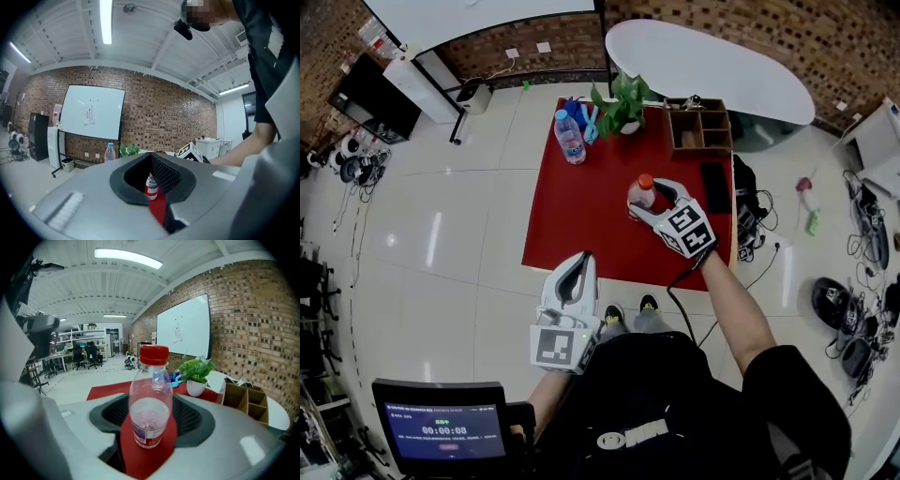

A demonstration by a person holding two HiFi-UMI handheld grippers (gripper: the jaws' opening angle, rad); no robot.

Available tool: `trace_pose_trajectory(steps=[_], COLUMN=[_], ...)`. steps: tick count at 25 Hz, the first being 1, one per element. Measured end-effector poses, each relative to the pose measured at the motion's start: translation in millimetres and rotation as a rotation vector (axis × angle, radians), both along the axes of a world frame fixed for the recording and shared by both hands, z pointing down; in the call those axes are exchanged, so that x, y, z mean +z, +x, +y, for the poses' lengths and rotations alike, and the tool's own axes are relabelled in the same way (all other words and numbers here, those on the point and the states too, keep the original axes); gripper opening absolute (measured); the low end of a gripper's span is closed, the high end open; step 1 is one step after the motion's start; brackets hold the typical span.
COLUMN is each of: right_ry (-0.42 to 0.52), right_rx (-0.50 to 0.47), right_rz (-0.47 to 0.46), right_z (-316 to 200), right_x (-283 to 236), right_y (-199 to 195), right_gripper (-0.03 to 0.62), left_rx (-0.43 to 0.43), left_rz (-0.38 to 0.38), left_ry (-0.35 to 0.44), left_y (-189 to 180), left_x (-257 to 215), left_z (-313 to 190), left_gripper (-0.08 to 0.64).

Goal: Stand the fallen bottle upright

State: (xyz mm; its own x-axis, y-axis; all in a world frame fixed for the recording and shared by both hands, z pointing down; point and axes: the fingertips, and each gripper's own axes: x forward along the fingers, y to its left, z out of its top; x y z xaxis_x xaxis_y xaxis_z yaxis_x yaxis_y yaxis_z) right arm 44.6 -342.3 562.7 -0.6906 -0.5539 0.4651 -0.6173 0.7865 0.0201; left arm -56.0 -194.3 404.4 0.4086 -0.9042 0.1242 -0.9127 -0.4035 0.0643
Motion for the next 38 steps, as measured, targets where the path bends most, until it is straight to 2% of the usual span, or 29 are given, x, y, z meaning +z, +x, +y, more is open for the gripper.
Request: trace_pose_trajectory(steps=[10, 14, 18, 29, 34, 35, 36, 37, 38], right_ry=[-0.028, -0.058, -0.059, -0.018, 0.052, 0.061, 0.07, 0.08, 0.089], right_rx=[-0.018, -0.018, -0.012, 0.015, 0.037, 0.064, 0.101, 0.136, 0.164], right_rz=[-0.001, -0.054, -0.067, -0.126, -0.168, -0.187, -0.206, -0.221, -0.227], right_z=[-3, -1, -1, 14, 21, 28, 37, 45, 54], right_x=[0, -5, -6, -36, -72, -80, -86, -91, -95], right_y=[-4, -6, -6, 4, 11, 17, 25, 33, 40], right_gripper=[0.295, 0.295, 0.295, 0.295, 0.295, 0.282, 0.187, 0.018, 0.003], left_rx=[-0.004, -0.004, -0.024, 0.034, 0.036, 0.035, 0.04, 0.053, 0.073], left_rz=[0.008, 0.008, 0.005, 0.025, 0.041, 0.047, 0.053, 0.06, 0.065], left_ry=[0.004, 0.005, -0.01, -0.003, 0.023, 0.024, 0.026, 0.032, 0.042], left_y=[-2, -1, -5, 4, 5, 7, 9, 13, 17], left_x=[0, -1, -2, 3, -5, -6, -8, -9, -13], left_z=[-2, -3, -5, 3, -2, -3, -5, -7, -10], left_gripper=[0.003, 0.003, 0.003, 0.003, 0.003, 0.003, 0.003, 0.003, 0.003])
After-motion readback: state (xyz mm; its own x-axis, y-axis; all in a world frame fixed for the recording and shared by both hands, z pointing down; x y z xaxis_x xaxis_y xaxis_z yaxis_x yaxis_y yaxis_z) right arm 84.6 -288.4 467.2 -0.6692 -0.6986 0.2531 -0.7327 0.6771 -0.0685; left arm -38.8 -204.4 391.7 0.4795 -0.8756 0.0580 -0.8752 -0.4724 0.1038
